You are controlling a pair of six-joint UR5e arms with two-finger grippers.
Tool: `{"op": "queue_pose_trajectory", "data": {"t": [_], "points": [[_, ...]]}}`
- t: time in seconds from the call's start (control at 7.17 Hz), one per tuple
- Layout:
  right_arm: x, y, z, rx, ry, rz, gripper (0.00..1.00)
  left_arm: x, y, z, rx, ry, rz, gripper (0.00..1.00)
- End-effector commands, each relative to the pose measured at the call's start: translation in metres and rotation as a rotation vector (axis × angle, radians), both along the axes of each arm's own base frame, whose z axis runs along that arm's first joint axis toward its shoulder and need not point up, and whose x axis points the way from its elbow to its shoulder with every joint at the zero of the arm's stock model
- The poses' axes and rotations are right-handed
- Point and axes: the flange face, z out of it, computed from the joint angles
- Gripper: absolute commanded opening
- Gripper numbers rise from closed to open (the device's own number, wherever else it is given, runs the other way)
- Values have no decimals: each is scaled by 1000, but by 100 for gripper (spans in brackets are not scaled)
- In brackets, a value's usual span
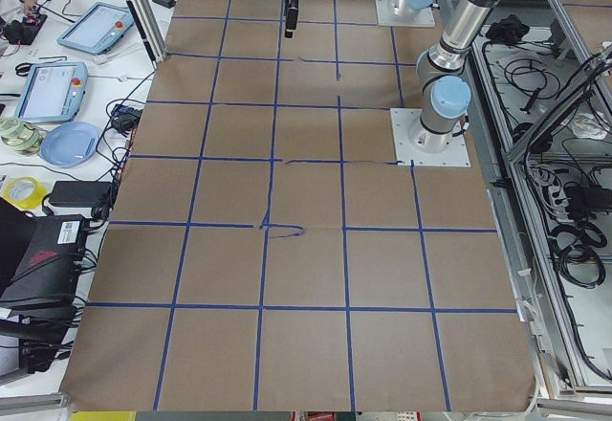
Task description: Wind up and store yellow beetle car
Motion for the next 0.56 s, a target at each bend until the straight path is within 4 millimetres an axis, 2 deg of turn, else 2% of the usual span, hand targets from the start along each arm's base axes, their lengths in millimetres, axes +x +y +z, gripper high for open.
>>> {"op": "queue_pose_trajectory", "data": {"t": [0.0,0.42], "points": [[1,-3,0,-32,-19,-66,100,-1,0,0,-1,7,-1,100],[0,-5,-3,-55,-21,-58,100,2,0,1,-1,5,4,100]]}}
